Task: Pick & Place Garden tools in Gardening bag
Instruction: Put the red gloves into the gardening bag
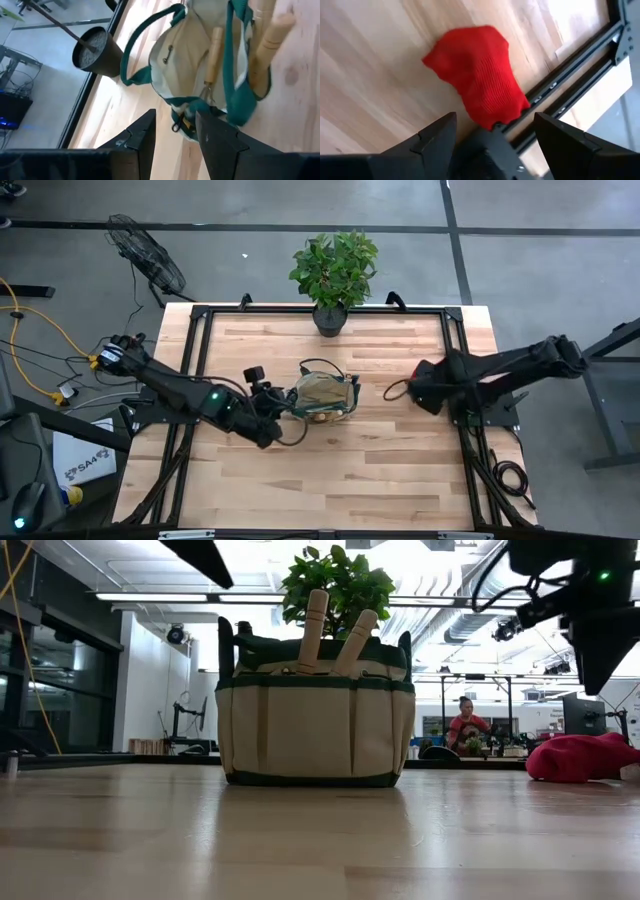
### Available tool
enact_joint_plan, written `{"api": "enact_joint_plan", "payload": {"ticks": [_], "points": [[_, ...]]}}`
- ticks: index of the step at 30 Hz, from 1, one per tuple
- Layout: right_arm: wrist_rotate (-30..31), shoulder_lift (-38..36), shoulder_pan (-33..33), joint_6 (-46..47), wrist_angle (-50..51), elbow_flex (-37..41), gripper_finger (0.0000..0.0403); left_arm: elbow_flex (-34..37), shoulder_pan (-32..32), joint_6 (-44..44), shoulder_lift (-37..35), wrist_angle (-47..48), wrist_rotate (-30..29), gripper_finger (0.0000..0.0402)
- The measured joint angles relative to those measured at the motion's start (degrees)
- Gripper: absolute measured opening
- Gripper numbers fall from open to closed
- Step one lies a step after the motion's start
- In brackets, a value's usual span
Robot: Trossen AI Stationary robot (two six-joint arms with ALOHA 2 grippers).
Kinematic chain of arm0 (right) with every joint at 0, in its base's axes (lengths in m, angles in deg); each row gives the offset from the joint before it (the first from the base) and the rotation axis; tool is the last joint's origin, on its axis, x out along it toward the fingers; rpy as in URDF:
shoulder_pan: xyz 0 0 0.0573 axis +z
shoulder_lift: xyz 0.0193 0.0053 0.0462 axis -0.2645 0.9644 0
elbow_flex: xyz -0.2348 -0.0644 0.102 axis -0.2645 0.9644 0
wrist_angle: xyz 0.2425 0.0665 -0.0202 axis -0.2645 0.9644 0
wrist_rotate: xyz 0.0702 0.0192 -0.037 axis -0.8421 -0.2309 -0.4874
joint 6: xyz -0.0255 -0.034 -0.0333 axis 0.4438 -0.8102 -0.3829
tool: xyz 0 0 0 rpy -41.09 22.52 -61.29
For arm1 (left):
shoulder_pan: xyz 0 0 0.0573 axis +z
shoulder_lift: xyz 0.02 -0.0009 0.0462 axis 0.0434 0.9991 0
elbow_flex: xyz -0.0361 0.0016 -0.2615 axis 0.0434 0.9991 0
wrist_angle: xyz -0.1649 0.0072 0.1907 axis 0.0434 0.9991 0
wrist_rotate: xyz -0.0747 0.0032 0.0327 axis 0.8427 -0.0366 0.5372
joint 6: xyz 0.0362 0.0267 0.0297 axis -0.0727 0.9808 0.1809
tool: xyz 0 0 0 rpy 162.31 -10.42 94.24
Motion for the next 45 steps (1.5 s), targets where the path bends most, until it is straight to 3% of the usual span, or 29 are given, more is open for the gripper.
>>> {"api": "enact_joint_plan", "payload": {"ticks": [7, 12, 28, 39, 45], "points": [[-4.66, 0.00, -8.67, -21.34, -1.40, 0.00, 0.0259, 0.00, -3.19, -5.43, 0.00, 5.00, -1.14, 0.0134], [-6.76, 0.69, -12.89, -30.45, -3.91, 0.00, 0.0259, 0.00, -5.42, -10.71, 0.00, 9.30, -3.04, 0.0134], [-6.96, 13.92, -20.56, -42.31, -7.77, -0.02, 0.0259, 0.00, -13.30, -24.13, 0.00, 18.00, -7.16, 0.0134], [-6.98, 22.39, -22.46, -46.41, -12.50, -0.02, 0.0259, 0.00, -14.46, -25.82, 0.00, 18.51, -7.58, 0.0134], [-11.21, 26.49, -23.48, -46.07, -14.30, 0.03, 0.0259, 0.00, -14.46, -26.63, 0.00, 18.53, -7.09, 0.0134]]}}
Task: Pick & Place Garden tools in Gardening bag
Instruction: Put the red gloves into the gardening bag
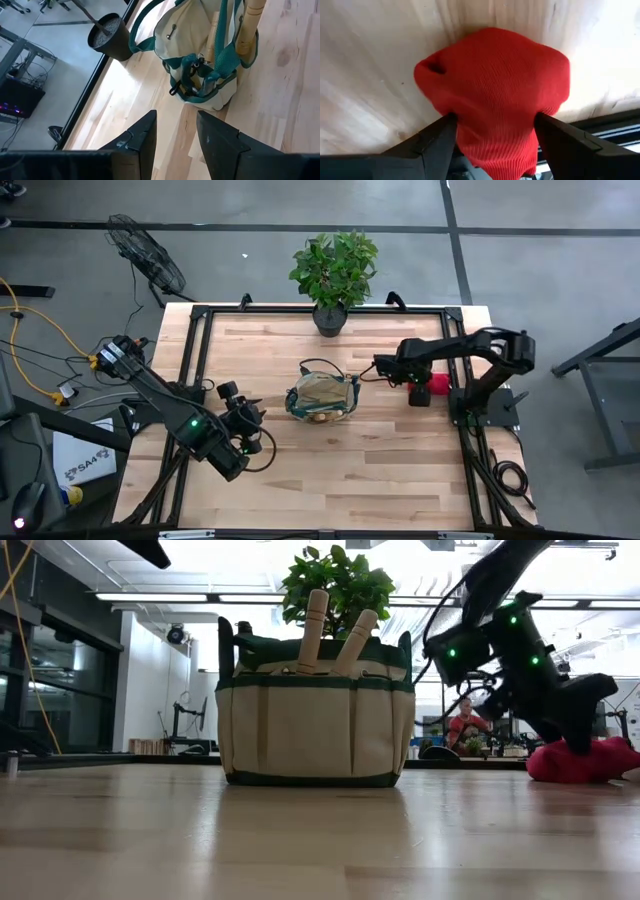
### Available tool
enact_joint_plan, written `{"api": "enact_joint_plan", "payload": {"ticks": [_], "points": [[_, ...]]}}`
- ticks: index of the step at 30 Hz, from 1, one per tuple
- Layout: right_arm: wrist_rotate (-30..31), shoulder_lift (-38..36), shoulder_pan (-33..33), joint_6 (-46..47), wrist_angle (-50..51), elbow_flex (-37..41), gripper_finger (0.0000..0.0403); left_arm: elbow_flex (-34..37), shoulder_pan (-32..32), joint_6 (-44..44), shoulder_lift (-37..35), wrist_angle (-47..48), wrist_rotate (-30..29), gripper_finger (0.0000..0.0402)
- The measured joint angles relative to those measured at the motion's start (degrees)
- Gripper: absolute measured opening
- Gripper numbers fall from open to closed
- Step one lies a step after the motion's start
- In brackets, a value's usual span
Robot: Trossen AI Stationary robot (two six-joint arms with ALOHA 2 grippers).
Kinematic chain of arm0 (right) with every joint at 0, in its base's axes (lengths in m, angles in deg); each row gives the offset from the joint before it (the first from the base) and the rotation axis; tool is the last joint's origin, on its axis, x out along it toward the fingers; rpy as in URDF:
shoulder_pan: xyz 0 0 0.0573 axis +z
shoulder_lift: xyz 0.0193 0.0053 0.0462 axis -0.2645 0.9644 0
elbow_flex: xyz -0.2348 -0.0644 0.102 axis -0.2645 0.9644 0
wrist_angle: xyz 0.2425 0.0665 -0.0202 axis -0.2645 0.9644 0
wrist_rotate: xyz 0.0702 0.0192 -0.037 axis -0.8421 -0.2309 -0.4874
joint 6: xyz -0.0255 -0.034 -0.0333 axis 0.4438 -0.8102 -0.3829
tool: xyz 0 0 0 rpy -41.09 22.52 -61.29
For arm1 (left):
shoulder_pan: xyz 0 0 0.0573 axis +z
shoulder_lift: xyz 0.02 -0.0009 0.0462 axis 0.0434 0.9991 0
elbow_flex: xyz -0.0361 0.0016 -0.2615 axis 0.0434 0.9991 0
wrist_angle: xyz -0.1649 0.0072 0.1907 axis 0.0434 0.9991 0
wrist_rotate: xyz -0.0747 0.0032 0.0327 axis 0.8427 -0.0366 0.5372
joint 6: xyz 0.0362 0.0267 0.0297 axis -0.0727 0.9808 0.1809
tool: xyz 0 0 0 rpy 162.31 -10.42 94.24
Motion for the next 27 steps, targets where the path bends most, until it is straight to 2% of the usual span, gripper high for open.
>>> {"api": "enact_joint_plan", "payload": {"ticks": [4, 8, 19, 27], "points": [[-1.51, 2.05, 0.07, 0.11, -2.45, 1.68, 0.0250, 0.00, 0.00, -0.05, 0.00, -0.02, 0.63, 0.0134], [-2.07, 2.58, 0.07, 0.32, -4.42, 3.84, 0.0216, 0.00, 0.00, -0.05, 0.00, -0.02, 1.50, 0.0134], [-2.57, 2.58, 0.35, 4.83, -4.84, 4.41, 0.0039, 0.00, 0.00, -0.47, 0.00, -0.24, 1.25, 0.0134], [-3.07, 1.73, 1.91, 6.84, -3.49, 4.55, 0.0032, 0.00, 0.00, -0.64, 0.00, -0.26, 1.08, 0.0134]]}}
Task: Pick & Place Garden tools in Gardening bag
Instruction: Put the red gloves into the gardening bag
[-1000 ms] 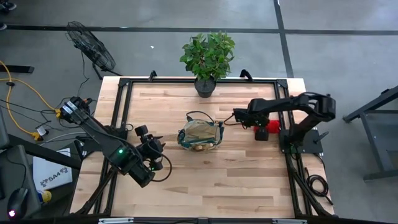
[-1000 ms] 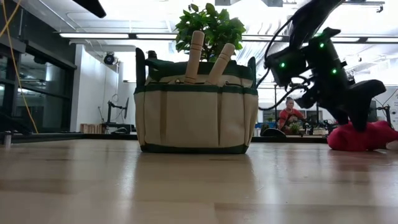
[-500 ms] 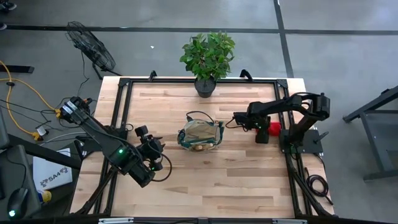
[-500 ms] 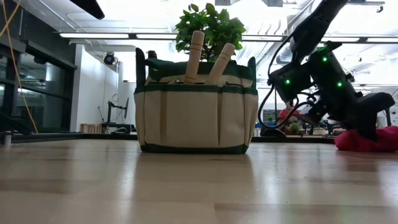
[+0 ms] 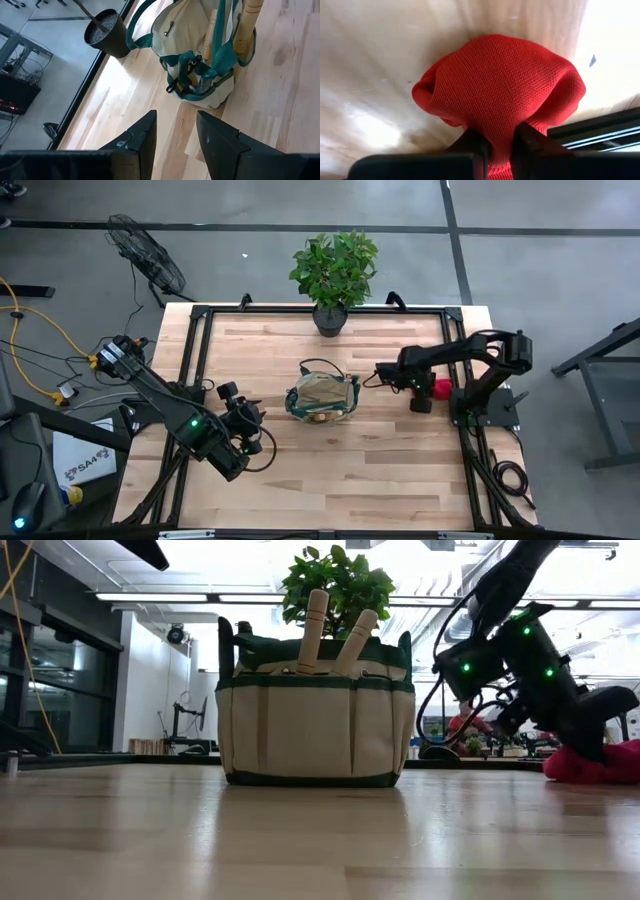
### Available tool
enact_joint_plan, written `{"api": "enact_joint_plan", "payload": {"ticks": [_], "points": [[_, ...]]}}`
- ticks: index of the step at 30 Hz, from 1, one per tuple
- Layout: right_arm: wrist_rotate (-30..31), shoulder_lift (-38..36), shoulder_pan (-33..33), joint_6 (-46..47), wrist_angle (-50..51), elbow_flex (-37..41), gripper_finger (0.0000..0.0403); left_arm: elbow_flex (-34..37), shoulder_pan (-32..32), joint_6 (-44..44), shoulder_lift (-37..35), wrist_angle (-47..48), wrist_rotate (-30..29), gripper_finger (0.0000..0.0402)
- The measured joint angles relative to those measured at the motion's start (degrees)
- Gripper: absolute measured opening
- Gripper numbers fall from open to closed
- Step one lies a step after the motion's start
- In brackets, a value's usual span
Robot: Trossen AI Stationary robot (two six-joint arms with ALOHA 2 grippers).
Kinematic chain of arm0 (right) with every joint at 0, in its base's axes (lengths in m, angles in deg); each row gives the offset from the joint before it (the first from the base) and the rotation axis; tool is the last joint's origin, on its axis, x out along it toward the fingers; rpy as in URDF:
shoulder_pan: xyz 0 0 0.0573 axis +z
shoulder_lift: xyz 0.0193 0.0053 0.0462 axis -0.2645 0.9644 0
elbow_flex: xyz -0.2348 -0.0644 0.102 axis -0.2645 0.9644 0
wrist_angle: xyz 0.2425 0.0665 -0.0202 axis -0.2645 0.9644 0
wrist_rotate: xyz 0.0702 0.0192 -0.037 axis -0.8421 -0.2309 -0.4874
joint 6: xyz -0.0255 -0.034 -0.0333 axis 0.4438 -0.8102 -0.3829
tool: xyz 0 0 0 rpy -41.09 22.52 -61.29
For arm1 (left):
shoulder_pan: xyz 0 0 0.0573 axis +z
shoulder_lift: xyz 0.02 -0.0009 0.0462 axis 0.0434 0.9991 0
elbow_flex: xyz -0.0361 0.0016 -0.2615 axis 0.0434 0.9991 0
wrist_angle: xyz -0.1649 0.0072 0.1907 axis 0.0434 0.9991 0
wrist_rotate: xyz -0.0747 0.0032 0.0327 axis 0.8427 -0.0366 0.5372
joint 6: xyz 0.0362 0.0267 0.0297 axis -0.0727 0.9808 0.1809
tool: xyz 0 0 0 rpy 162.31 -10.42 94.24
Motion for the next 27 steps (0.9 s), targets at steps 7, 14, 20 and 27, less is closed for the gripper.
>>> {"api": "enact_joint_plan", "payload": {"ticks": [7, 14, 20, 27], "points": [[-5.30, -8.12, 3.58, 2.49, -0.15, -0.25, 0.0032, 0.00, 0.00, -0.88, 0.00, -0.02, 0.00, 0.0134], [-6.41, -20.92, 8.15, 8.16, -0.46, -0.27, 0.0032, 0.01, 0.00, -0.92, 0.00, -0.24, 0.02, 0.0134], [-6.16, -31.45, 12.42, 15.44, -5.58, -0.29, 0.0032, 0.00, 0.09, -0.92, 0.00, -0.44, 0.00, 0.0134], [-7.07, -37.33, 19.06, 21.56, -19.49, -0.38, 0.0032, 0.01, 0.09, -1.11, 0.00, -0.60, -1.23, 0.0134]]}}
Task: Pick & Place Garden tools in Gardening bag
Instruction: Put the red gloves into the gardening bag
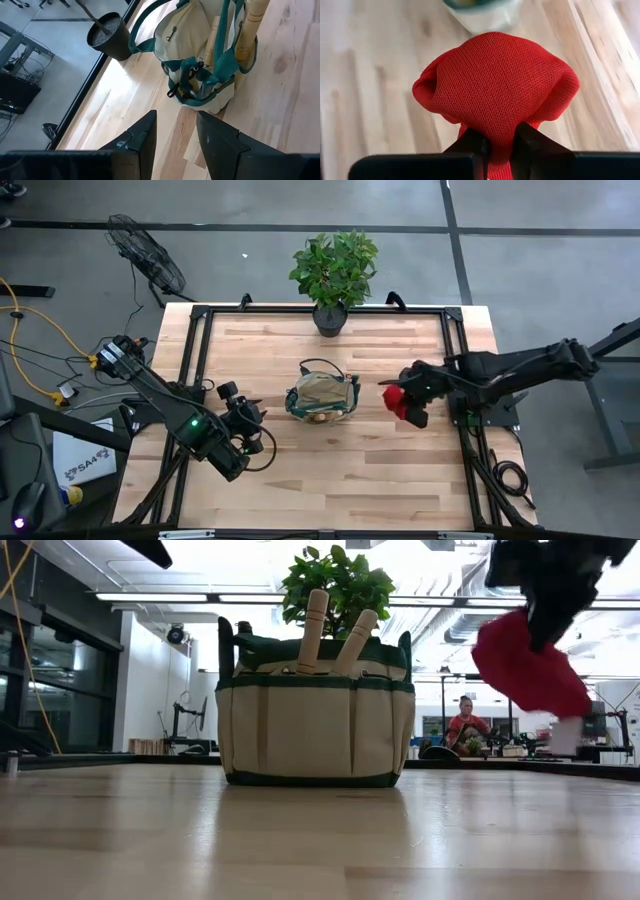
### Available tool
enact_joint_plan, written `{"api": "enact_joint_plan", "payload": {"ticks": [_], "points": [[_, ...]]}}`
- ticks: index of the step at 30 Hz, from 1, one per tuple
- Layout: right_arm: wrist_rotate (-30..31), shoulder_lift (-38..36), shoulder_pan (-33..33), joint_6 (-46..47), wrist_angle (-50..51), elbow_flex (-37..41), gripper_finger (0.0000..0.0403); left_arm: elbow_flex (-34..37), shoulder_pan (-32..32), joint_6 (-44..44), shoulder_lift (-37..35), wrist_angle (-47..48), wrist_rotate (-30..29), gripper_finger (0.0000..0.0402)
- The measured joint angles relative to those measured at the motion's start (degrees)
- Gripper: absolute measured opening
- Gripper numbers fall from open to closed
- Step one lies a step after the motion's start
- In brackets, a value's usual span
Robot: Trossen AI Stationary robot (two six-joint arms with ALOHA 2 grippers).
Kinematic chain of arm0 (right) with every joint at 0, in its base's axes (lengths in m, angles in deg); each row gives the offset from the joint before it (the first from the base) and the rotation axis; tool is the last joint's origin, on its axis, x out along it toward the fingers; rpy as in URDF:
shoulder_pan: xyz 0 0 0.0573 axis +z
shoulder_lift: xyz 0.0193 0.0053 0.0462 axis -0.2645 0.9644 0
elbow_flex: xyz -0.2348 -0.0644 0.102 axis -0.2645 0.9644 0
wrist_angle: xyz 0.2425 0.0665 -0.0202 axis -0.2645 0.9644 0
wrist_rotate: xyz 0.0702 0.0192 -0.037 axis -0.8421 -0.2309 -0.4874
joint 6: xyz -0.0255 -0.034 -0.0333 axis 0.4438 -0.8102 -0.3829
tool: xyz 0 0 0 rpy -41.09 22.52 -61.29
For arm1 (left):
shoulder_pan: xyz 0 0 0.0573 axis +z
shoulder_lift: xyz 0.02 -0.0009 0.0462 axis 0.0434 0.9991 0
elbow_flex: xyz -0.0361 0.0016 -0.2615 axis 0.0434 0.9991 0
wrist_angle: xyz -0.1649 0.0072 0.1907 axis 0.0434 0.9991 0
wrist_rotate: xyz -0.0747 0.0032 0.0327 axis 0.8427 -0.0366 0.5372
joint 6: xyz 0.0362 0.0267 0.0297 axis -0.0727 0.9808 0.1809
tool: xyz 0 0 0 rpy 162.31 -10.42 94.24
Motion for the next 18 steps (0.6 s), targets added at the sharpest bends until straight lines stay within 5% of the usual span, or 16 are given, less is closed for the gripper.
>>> {"api": "enact_joint_plan", "payload": {"ticks": [18], "points": [[9.52, 3.08, 11.54, 1.83, -7.15, -13.97, 0.0032, 0.01, 0.00, 0.00, 0.00, -1.19, -0.18, 0.0134]]}}
